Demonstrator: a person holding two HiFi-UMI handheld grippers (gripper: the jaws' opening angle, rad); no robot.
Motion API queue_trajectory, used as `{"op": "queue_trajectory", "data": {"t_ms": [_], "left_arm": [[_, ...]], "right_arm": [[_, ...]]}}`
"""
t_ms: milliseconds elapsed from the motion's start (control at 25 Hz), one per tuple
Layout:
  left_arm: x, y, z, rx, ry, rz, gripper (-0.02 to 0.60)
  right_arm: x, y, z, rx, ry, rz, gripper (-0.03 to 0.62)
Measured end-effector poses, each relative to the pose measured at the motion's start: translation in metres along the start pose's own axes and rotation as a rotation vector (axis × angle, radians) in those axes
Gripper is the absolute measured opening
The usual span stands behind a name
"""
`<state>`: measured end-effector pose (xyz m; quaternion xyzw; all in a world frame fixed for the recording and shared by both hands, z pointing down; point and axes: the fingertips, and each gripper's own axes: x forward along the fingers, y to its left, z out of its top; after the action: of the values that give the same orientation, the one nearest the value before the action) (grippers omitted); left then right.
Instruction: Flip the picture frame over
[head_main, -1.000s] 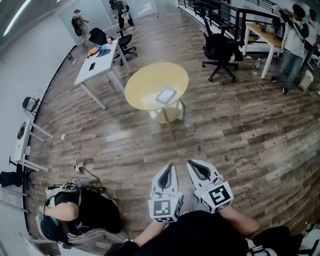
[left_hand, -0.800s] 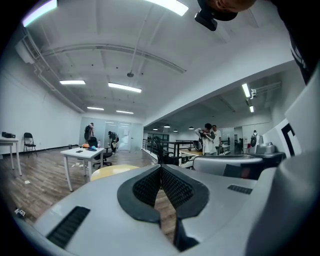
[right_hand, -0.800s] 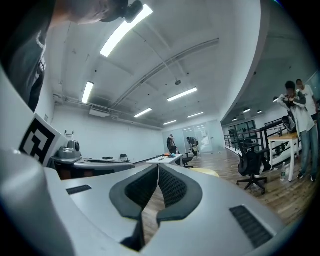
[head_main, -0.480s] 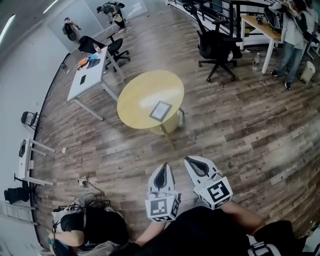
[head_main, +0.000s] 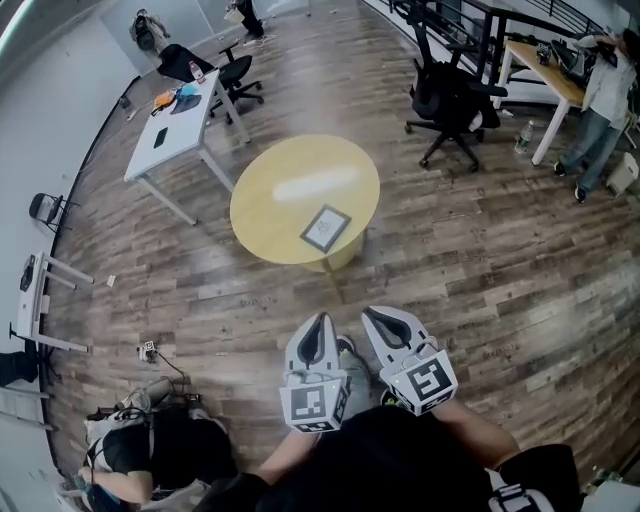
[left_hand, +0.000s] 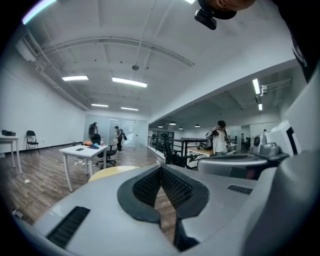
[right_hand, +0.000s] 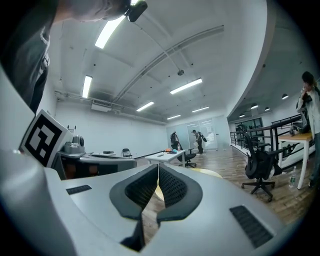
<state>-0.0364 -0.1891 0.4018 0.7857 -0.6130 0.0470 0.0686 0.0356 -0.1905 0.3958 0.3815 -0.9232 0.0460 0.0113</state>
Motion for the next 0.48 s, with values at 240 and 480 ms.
{"op": "queue_trajectory", "data": {"t_ms": [240, 480], "left_arm": [[0.078, 0.069, 0.014, -0.024, -0.011, -0.007, 0.023], [0.144, 0.139, 0.028, -0.024, -0.022, -0.008, 0.023]], "right_arm": [[0.099, -0.030, 0.002, -0.027, 0.044, 0.007, 0.020], [0.196, -0.059, 0.000, -0.043, 0.097, 0.001, 0.020]]}}
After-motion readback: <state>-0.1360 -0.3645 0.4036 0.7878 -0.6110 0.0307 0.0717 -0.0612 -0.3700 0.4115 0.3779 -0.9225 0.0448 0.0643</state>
